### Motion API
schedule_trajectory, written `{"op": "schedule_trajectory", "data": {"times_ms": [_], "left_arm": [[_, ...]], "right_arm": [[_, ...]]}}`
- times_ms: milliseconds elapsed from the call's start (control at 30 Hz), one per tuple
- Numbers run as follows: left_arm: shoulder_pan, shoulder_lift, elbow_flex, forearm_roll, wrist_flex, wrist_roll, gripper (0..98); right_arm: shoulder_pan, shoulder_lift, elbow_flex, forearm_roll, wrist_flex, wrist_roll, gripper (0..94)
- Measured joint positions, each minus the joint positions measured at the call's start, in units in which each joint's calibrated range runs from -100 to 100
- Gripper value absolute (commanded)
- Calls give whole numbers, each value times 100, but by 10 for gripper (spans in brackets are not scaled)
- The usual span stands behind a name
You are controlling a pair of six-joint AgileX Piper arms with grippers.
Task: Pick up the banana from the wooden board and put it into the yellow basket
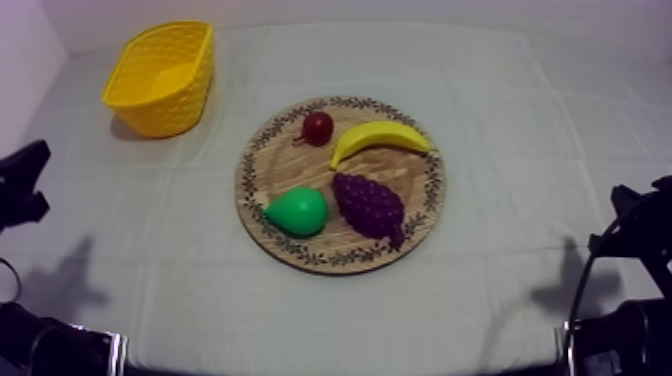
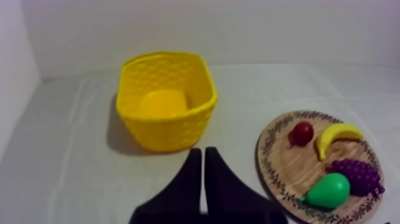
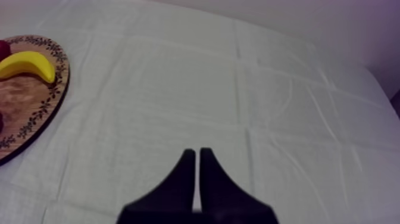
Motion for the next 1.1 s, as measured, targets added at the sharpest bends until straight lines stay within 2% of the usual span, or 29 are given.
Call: {"op": "schedule_trajectory", "data": {"times_ms": [300,633,933,1100], "left_arm": [[721,1873,-1842,-275,-251,-107,1],[1581,3759,-3654,-489,-329,-276,1],[2308,5324,-4841,-931,-92,49,1],[2664,6046,-5060,-1201,-107,271,1]], "right_arm": [[0,0,0,0,0,-1,4],[0,0,0,0,0,-1,4],[0,0,0,0,0,-1,4],[0,0,0,0,0,-1,4]]}}
